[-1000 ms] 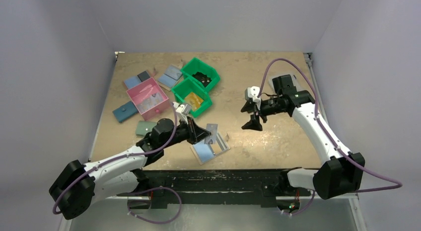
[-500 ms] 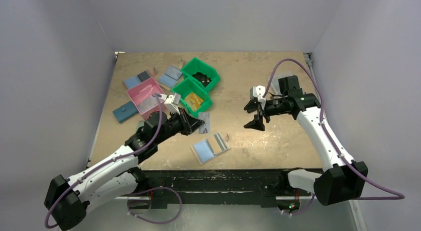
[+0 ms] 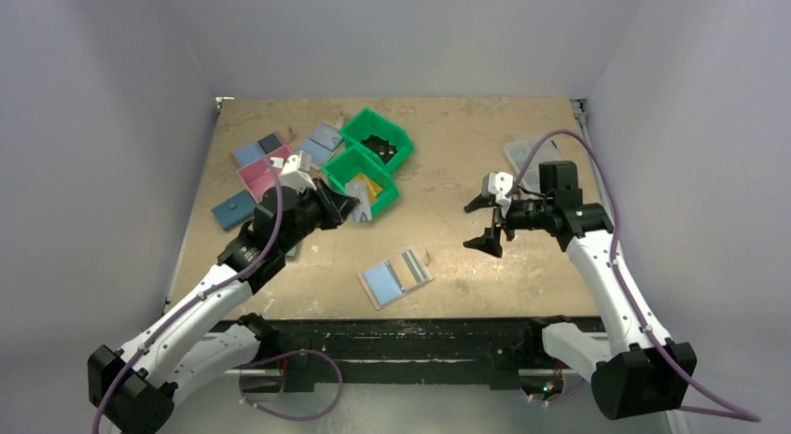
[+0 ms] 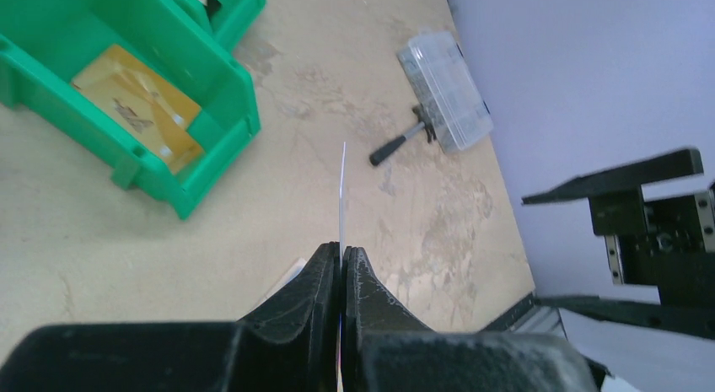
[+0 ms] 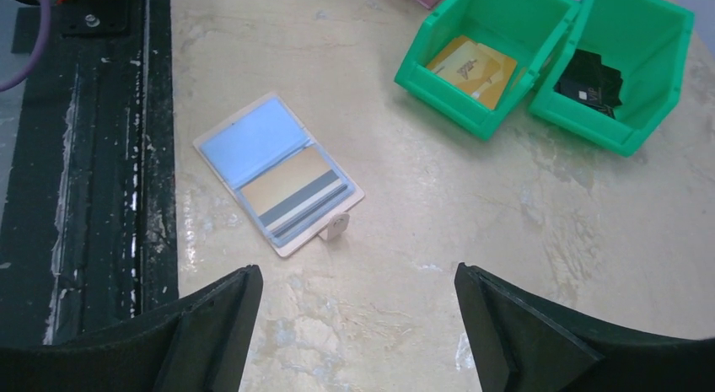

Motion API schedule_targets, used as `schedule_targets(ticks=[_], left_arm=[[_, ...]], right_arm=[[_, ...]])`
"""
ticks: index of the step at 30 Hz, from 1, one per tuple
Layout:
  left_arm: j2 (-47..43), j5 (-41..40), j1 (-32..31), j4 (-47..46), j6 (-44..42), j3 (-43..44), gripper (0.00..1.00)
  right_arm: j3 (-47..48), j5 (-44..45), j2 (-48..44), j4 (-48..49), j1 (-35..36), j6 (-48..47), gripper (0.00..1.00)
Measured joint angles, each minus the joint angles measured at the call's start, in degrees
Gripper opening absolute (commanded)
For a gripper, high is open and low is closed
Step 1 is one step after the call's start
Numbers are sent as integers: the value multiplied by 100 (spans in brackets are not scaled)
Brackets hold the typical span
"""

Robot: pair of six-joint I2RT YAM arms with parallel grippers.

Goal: Take the credit cards out of the card holder
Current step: Place the credit card in the storage box.

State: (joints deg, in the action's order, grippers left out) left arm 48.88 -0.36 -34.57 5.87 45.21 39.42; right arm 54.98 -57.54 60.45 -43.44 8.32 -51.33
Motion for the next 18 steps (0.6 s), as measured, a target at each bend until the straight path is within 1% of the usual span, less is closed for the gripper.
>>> schedule_targets(ticks=[4,7,14,18], left_arm=[[286,61,501,33,-63,269,0],[566,302,1032,76,-87,470,0],[1154,1139,2638,-33,66,640,0],[1600,1272,3303,17,221,673,0]], right_arm=[[-160,11,-162,258,-166,160,96],[-166,15,-186,409,-254,234,96],[-199,68,-208,555,-341,297,96],[-203,103,-199,579,-365,315,96]])
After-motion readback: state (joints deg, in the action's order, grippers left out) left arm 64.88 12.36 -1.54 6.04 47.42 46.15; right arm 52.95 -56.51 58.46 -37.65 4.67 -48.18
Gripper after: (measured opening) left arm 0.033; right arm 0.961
